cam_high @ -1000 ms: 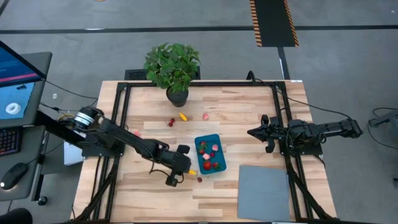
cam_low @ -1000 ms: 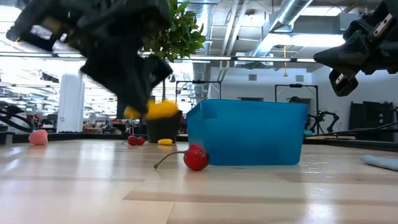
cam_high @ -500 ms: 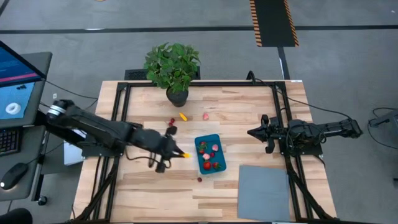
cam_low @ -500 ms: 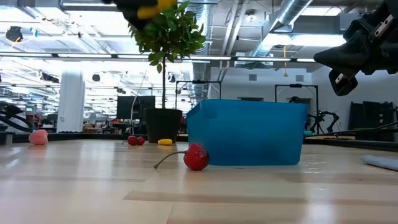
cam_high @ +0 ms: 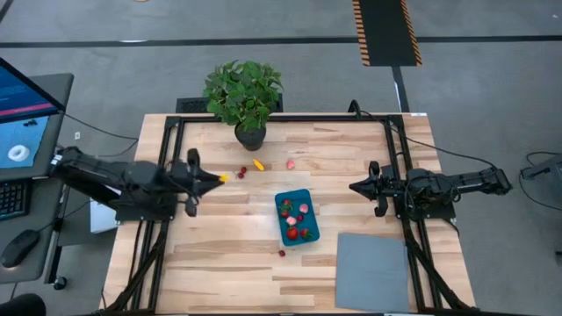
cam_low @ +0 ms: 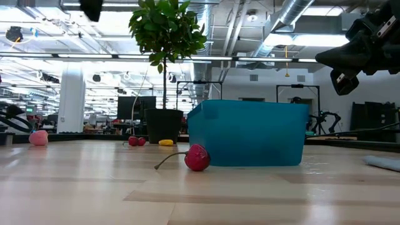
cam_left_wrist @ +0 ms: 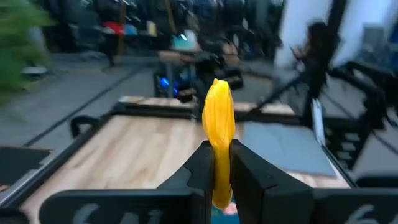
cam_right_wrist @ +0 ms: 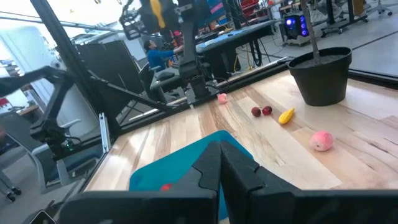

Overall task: Pick and placing Produce into tupperware
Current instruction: Put the bottom corn into the blue bin

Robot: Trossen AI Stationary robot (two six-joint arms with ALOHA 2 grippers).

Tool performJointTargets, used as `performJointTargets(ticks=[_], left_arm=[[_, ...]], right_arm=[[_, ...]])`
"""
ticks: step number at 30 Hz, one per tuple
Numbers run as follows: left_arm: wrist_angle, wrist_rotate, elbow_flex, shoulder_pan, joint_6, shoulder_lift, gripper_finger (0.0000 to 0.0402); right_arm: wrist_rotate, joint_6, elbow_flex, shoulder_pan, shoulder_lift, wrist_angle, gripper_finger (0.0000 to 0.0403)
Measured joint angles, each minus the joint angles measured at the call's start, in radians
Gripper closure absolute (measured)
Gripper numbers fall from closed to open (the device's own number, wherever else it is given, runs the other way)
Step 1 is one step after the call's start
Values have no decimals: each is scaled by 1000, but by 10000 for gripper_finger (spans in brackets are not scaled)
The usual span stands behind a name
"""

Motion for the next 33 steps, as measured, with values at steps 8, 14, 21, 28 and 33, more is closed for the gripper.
performJointTargets(ticks=[8, 14, 21, 28, 33], left_arm=[[20, -17, -200, 0, -7, -311, 372], [20, -54, -308, 0, -17, -501, 372], [-10, -162, -404, 1, -91, -573, 372], [8, -213, -414, 5, -376, -566, 372], [1, -209, -416, 5, -688, -565, 372]], right_arm=[[0, 1, 0, 0, 0, 0, 367], [0, 1, 0, 0, 0, 1, 367], [0, 2, 0, 0, 0, 2, 367], [0, 2, 0, 0, 0, 2, 367], [0, 2, 0, 0, 0, 2, 367]])
